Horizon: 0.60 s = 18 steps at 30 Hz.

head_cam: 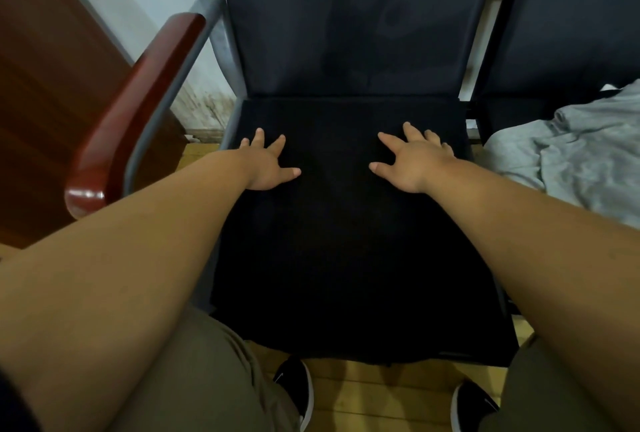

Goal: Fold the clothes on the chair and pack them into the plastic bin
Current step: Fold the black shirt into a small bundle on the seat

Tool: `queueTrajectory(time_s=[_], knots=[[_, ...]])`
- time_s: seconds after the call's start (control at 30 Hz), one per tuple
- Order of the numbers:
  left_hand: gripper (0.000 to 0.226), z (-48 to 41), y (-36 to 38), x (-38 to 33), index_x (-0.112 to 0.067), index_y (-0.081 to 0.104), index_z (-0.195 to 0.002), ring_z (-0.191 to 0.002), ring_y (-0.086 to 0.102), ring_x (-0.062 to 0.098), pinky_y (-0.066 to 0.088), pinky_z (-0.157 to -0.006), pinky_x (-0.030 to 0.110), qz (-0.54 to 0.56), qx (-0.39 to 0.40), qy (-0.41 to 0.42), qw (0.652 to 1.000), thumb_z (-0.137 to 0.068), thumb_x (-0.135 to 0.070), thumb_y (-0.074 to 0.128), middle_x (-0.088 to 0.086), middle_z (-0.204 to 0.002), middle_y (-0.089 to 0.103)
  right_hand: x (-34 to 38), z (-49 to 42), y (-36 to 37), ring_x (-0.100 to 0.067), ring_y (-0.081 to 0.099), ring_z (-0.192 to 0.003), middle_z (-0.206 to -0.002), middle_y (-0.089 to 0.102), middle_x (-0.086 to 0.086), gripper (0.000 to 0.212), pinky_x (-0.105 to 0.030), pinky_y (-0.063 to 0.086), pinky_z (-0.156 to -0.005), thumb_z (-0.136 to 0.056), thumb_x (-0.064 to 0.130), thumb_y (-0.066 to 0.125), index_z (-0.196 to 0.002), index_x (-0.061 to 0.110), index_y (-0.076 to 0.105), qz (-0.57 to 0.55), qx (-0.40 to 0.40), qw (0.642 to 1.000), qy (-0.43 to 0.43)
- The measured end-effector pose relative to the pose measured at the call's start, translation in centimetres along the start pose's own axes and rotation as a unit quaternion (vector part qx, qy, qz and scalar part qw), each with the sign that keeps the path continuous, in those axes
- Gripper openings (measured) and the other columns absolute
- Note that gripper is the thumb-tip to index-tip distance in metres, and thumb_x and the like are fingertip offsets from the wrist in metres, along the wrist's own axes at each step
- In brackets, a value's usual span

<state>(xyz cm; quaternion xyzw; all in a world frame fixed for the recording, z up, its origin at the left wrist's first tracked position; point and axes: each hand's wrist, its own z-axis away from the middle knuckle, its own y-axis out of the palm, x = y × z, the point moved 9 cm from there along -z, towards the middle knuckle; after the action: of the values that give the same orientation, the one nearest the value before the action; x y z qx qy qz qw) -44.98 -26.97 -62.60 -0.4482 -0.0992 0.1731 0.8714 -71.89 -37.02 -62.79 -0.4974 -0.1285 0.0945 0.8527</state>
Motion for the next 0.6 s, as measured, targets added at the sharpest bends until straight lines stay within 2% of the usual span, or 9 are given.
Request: queueTrajectory(time_s=[0.13,0.27,0.37,0.43,0.5,0.6], knots=[[0.098,1.2,-0.5,1.4,-0.021,0.000,-0.170,-0.161,0.006,0.043,0.018,-0.129,0.057,-0.034,-0.003,0.000,0.999,-0.101,-0.066,0.053,0.012,-0.176,-0.012,1.5,1.5,-1.4,-0.040,0.014,-0.160,-0.177,0.008,-0.005,0.078,-0.058,0.024,-0.126,-0.100,0.072,0.048,-0.167,0.044,0.018,-0.016,-0.050,0.997,-0.048],[0.100,4.2,-0.9,2.8,-0.011,0.016,-0.168,-0.155,0.031,0.039,0.032,-0.124,0.053,-0.029,-0.007,0.003,1.000,-0.097,-0.067,0.060,0.014,-0.174,0.014,4.3,4.2,-1.8,-0.036,0.030,-0.154,-0.172,0.024,-0.005,0.069,-0.054,0.038,-0.120,-0.102,0.061,0.053,-0.163,0.038,0.032,-0.049,-0.066,0.991,-0.101],[0.096,7.4,-0.8,4.8,-0.012,0.036,-0.161,-0.142,0.048,0.037,0.042,-0.116,0.053,-0.024,-0.016,-0.012,0.999,-0.091,-0.073,0.061,0.015,-0.160,0.046,6.7,7.3,-0.6,-0.032,0.038,-0.147,-0.166,0.032,-0.003,0.062,-0.050,0.044,-0.115,-0.102,0.059,0.055,-0.158,0.034,0.044,-0.033,-0.043,0.988,-0.144],[0.086,9.7,-0.3,6.1,-0.010,0.057,-0.145,-0.130,0.061,0.035,0.049,-0.110,0.052,-0.023,-0.003,-0.020,1.000,-0.090,-0.076,0.059,0.013,-0.140,0.065,8.0,9.7,-0.1,-0.029,0.047,-0.140,-0.160,0.039,-0.002,0.057,-0.048,0.048,-0.111,-0.102,0.056,0.056,-0.154,0.031,0.051,-0.031,-0.030,0.986,-0.163],[0.069,12.2,1.2,6.9,-0.006,0.068,-0.126,-0.110,0.073,0.031,0.058,-0.101,0.052,0.064,0.048,-0.036,0.996,-0.093,-0.066,0.065,0.011,-0.115,0.076,8.9,12.3,0.0,-0.024,0.056,-0.126,-0.150,0.048,-0.001,0.049,-0.043,0.053,-0.104,-0.104,0.052,0.057,-0.147,0.028,0.059,-0.048,-0.023,0.982,-0.182],[0.055,16.0,3.3,6.8,0.001,0.065,-0.125,-0.103,0.074,0.027,0.059,-0.100,0.050,0.175,0.096,-0.071,0.977,-0.099,-0.047,0.071,0.011,-0.112,0.075,9.2,15.4,0.6,-0.017,0.062,-0.110,-0.130,0.063,0.001,0.037,-0.035,0.053,-0.093,-0.106,0.046,0.056,-0.135,0.026,0.069,-0.070,-0.005,0.981,-0.182]])
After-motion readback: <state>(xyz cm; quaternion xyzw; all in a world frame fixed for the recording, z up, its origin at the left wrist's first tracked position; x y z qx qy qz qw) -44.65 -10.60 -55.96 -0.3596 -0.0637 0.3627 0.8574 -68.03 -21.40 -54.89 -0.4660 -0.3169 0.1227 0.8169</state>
